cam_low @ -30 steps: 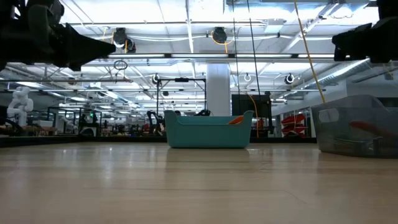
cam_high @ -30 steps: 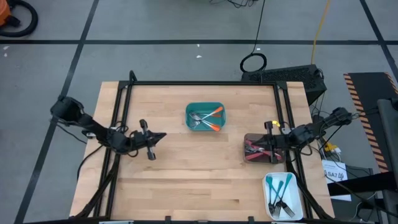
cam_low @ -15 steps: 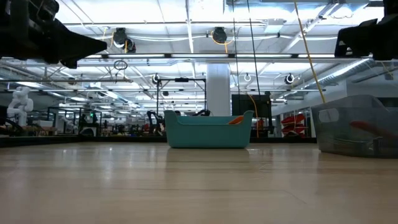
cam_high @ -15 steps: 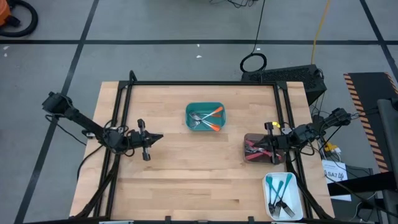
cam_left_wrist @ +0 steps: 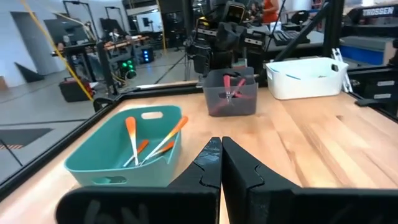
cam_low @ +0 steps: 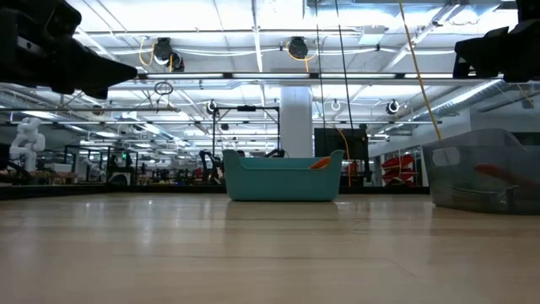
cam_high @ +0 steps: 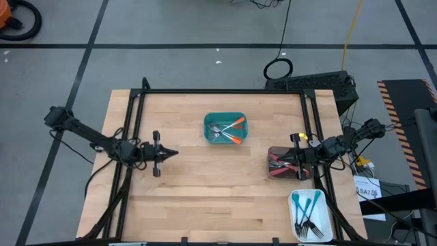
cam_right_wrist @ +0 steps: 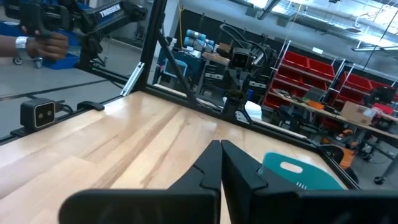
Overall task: Sort silverware by color (type)
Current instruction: Return to Home Position
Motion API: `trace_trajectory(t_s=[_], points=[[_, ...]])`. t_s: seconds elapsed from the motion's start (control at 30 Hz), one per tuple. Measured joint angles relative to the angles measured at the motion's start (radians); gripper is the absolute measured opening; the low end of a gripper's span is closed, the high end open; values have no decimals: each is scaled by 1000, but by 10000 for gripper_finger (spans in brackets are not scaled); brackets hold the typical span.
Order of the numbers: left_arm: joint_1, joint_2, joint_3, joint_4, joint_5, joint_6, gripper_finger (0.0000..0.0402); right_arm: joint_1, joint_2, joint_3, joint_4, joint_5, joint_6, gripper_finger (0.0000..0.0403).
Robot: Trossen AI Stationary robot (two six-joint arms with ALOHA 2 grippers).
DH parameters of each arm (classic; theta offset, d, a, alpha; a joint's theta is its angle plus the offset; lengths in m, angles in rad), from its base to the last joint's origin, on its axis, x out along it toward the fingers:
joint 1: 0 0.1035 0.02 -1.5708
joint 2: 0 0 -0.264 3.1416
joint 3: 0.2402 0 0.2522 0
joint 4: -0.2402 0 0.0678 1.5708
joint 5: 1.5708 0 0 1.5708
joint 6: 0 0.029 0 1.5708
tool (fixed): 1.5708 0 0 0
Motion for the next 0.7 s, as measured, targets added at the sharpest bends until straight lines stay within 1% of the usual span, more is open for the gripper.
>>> trace_trajectory(t_s=[0.13,0.4,0.7], points=[[41,-71,0,-91,82,2,3,0,0,0,0,0,1,0],[127,-215,0,-254,207,7,3,0,0,0,0,1,12,0],[183,-382,0,-418,261,21,3,0,0,0,-1,2,13,0]])
